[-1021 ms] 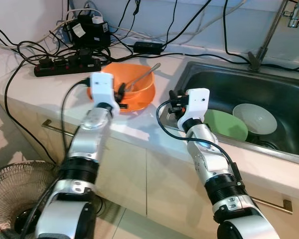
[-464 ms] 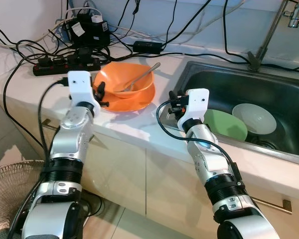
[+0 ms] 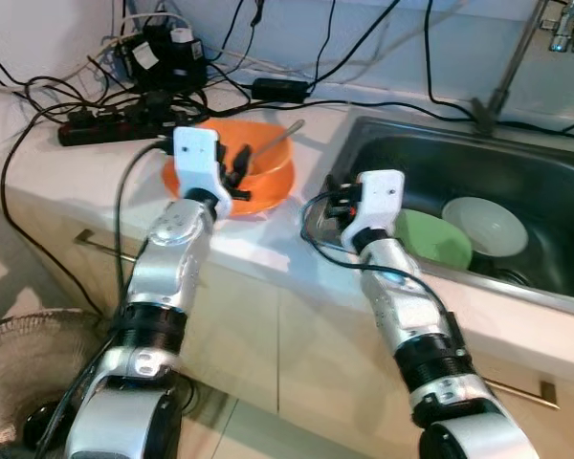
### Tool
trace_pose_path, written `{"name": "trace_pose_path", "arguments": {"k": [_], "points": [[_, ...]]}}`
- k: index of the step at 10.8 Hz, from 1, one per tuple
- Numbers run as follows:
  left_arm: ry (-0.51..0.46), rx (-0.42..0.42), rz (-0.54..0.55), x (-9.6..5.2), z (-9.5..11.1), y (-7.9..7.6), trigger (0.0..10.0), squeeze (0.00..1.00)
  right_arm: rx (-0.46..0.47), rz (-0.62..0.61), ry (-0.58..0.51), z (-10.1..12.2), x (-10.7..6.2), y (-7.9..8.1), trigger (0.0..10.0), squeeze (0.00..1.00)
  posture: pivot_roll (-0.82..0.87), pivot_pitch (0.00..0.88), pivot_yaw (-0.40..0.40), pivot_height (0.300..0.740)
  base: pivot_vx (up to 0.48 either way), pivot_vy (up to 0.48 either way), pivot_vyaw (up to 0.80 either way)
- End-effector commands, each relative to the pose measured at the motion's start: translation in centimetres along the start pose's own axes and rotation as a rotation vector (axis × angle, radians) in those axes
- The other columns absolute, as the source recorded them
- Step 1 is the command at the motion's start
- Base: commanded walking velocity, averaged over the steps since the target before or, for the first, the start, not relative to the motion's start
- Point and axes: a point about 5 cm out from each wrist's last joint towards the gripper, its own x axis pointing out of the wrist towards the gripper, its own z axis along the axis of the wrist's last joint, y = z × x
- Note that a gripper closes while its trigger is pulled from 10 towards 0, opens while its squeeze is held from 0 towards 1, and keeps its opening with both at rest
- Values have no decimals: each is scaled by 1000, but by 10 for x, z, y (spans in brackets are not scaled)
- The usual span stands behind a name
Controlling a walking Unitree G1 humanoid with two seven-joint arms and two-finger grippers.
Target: Kitchen organization
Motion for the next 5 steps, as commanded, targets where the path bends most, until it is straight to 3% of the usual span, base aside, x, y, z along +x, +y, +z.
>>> {"name": "trace_pose_path", "arguments": {"k": [1,5], "points": [[20,-16,-1,5,-4,-3,10000,0,1,-1,-4,2,0,1,10000,0,160,18,11,740,0,0,0],[39,-66,53,7,-6,9,10000,0,-3,-10,-6,3,-1,-2,10000,0,158,21,10,740,0,0,0]]}}
